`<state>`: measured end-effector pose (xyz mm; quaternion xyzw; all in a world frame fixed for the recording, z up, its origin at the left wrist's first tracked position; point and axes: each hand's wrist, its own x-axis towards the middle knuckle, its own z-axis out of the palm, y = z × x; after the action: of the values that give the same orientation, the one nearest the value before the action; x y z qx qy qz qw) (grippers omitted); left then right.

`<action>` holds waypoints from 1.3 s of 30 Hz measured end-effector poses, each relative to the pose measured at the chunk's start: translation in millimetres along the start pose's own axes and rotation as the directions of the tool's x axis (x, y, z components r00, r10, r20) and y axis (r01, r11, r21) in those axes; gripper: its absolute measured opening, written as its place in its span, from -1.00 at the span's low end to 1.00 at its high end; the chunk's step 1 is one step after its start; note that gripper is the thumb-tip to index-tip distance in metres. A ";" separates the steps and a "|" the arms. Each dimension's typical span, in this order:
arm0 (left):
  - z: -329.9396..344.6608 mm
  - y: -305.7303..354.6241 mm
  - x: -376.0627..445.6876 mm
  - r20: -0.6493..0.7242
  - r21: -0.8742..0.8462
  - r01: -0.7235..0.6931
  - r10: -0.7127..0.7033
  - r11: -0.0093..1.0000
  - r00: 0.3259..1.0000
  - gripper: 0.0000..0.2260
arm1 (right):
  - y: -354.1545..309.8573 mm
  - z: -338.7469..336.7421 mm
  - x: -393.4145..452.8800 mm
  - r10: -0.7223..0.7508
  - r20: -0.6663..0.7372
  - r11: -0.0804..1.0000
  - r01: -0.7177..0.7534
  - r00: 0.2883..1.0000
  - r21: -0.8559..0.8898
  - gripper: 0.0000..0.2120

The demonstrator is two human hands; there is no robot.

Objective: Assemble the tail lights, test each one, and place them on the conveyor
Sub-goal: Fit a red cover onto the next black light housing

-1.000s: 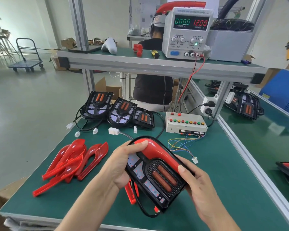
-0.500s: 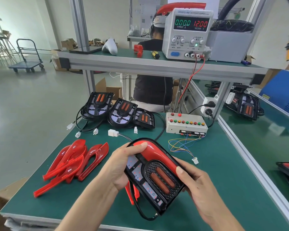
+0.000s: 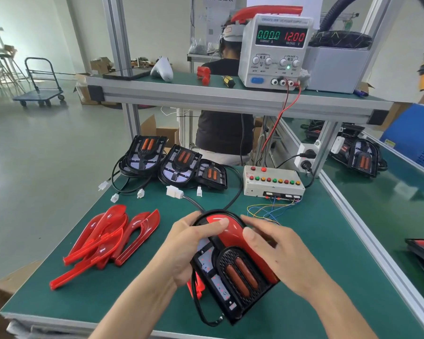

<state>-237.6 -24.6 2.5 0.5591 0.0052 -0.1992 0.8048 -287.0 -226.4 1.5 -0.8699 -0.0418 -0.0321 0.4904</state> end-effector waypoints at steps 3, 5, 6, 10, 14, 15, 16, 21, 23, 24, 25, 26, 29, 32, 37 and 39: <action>6.1 0.7 -0.9 0.048 -0.016 -0.025 0.025 1.000 0.999 -0.61 | -14.2 8.6 13.3 -0.016 -0.007 1.000 0.016 1.000 -0.022 -0.60; 8.4 2.1 -1.4 0.079 -0.064 -0.014 0.019 0.998 0.997 -0.62 | -15.1 12.8 18.5 0.006 -0.062 1.000 -0.008 0.998 -0.031 -0.62; 9.0 2.2 -1.2 0.085 -0.081 -0.009 0.016 0.997 0.996 -0.60 | -14.2 13.6 19.9 0.023 -0.072 1.000 -0.024 0.997 -0.014 -0.61; 8.1 -0.3 -0.5 0.067 -0.023 -0.089 0.090 0.996 0.994 -0.59 | -12.7 14.7 22.6 0.081 -0.003 0.992 -0.080 0.997 0.096 -0.67; 9.8 -3.2 0.2 0.064 0.018 -0.125 0.124 0.992 0.990 -0.72 | -9.4 22.3 24.6 0.092 0.016 0.976 -0.093 0.996 0.197 -0.55; 11.0 -3.5 0.5 0.052 0.017 -0.120 0.119 0.993 0.992 -0.74 | -9.1 23.9 24.7 0.083 0.009 0.975 -0.083 0.997 0.206 -0.56; 12.3 -4.0 0.5 0.040 0.013 -0.114 0.113 0.993 0.993 -0.74 | -8.7 24.8 24.7 0.079 0.002 0.974 -0.078 0.997 0.212 -0.57; 14.0 -6.2 1.5 0.005 -0.012 -0.105 0.105 0.994 0.994 -0.78 | -7.4 28.5 25.4 0.078 -0.024 0.977 -0.071 0.997 0.203 -0.61; 13.7 -6.0 1.6 0.014 0.004 -0.107 0.107 0.994 0.994 -0.77 | -6.8 28.9 24.7 0.055 -0.037 0.981 -0.048 0.998 0.187 -0.62; 13.4 -6.1 1.8 0.016 0.019 -0.116 0.116 0.993 0.993 -0.75 | -6.2 28.8 24.4 0.043 -0.043 0.984 -0.035 0.998 0.174 -0.61; 12.4 -6.1 1.7 0.024 0.036 -0.129 0.128 0.991 0.991 -0.72 | -6.1 28.1 23.8 0.032 -0.051 0.986 -0.023 0.998 0.163 -0.60; 11.5 -5.5 1.1 0.044 0.055 -0.141 0.139 0.988 0.989 -0.67 | -6.2 27.2 23.3 0.023 -0.062 0.988 -0.013 0.998 0.153 -0.59; 8.9 -3.3 -1.3 0.132 0.141 -0.166 0.148 0.976 0.980 -0.57 | -6.5 25.8 21.3 0.013 -0.104 0.991 0.001 0.994 0.136 -0.54; 7.1 -5.2 -1.0 0.144 0.150 -0.192 0.171 0.970 0.975 -0.61 | -6.9 23.5 19.0 0.004 -0.110 0.992 0.010 0.994 0.126 -0.55; 6.1 -0.8 2.0 0.085 0.050 -0.130 0.126 0.990 0.988 -0.60 | -2.1 -0.5 11.8 0.055 0.139 0.947 -0.096 0.989 0.307 -0.53; 2.1 3.3 3.3 0.089 -0.040 -0.081 0.084 0.996 0.993 -0.61 | 3.8 -15.6 5.9 0.043 0.143 0.973 -0.074 0.989 0.219 -0.47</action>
<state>-233.9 -26.6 5.4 0.5347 -0.0505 -0.1908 0.8217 -281.0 -241.4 6.8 -0.8103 -0.0530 0.0473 0.5817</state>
